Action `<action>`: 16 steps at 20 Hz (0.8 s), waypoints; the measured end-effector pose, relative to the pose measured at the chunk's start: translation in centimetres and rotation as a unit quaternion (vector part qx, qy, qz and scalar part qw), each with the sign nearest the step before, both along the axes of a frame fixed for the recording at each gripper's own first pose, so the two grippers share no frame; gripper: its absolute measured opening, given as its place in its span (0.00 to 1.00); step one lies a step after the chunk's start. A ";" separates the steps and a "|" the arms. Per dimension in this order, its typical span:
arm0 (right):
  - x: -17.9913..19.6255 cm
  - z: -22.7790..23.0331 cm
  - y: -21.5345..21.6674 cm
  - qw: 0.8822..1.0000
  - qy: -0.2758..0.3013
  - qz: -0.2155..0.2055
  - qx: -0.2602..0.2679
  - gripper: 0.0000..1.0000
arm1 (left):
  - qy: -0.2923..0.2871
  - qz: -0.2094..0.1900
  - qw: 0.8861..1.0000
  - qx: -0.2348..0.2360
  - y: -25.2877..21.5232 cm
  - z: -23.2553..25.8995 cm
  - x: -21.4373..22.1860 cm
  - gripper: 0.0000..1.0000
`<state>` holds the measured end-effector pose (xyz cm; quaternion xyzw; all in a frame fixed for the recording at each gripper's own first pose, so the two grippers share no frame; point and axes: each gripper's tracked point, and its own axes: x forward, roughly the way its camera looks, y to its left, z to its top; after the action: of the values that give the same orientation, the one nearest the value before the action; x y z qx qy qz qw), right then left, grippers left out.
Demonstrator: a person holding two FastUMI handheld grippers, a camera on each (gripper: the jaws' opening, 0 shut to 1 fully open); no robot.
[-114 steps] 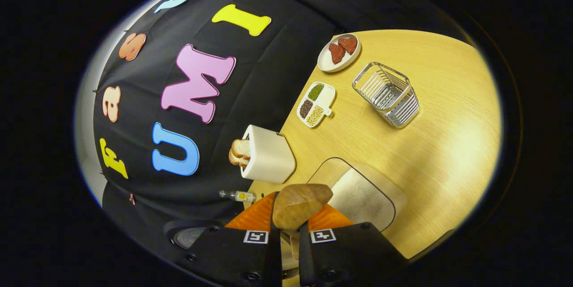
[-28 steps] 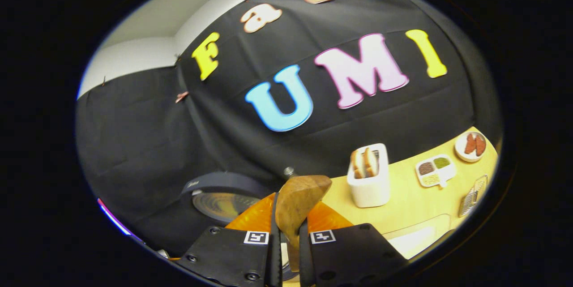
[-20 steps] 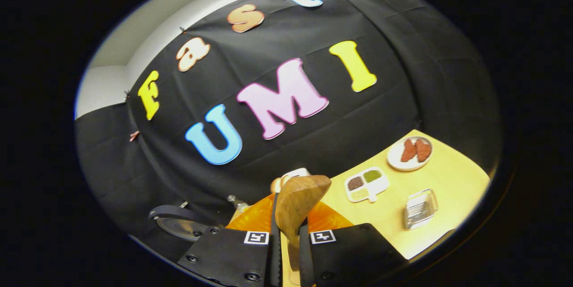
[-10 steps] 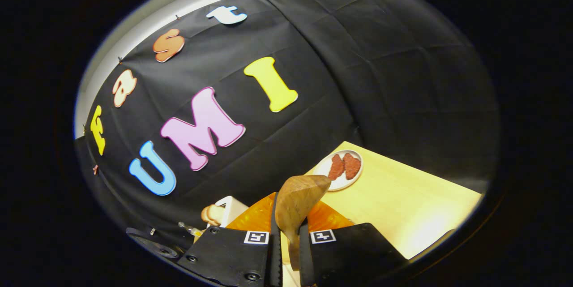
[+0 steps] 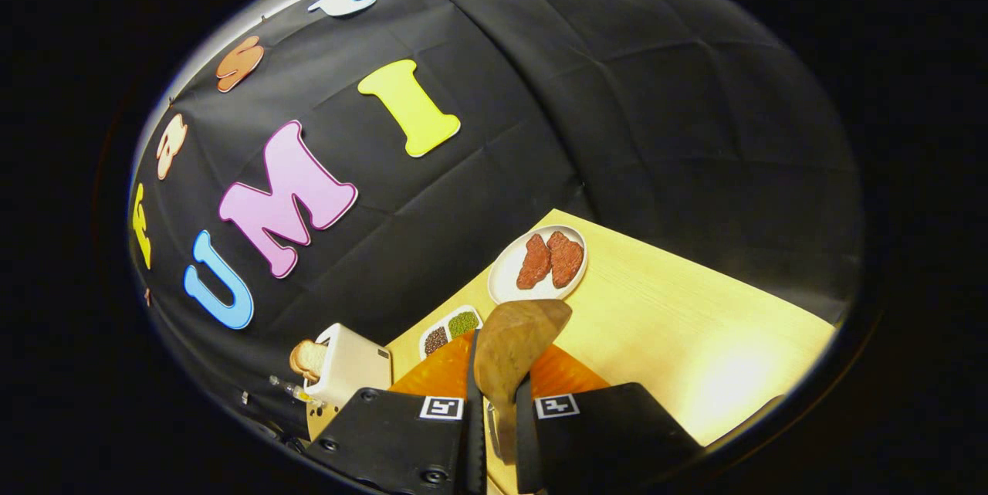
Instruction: Close the left gripper, press the button to open the rice cooker; take a wooden spoon from the chopstick holder with the right hand, scoop a spoonful of rice and pour it into the rice cooker, then put the wooden spoon back into the chopstick holder.
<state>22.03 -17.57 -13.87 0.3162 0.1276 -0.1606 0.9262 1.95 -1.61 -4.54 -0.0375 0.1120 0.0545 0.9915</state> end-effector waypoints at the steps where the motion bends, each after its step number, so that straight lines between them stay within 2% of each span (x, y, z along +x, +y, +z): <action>1: 0.4 -0.5 -0.2 1.000 0.002 -0.004 -0.004 0.19 | -0.001 0.006 1.000 0.002 0.0 0.0 0.0 0.95; 4: 1.1 -2.6 0.3 1.000 0.018 -0.002 0.015 0.19 | -0.001 0.035 0.999 -0.003 1.0 0.3 -0.2 0.95; 7: 1.3 -4.8 0.3 0.999 0.038 -0.006 0.012 0.19 | -0.011 0.060 0.998 -0.013 2.5 1.2 -0.3 0.95; 11: 1.3 -6.0 0.9 0.999 0.051 -0.004 0.008 0.21 | -0.041 0.088 0.995 0.012 5.4 4.0 0.2 0.95; 14: 0.9 -4.6 1.4 0.999 0.042 -0.011 0.016 0.25 | -0.065 0.101 0.992 0.042 7.3 6.6 1.0 0.95; 15: 0.7 -4.0 1.3 0.999 0.035 -0.014 0.014 0.37 | -0.077 0.103 0.990 0.050 7.6 7.7 1.2 0.95; 16: 0.3 -3.2 1.3 0.999 0.027 -0.016 0.007 0.55 | -0.092 0.103 0.989 0.061 7.8 8.9 1.4 0.95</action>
<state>22.38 -16.30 -17.07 0.3205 0.1487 -0.1828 0.9175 3.40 6.24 4.40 0.0069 0.0124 0.1593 0.9871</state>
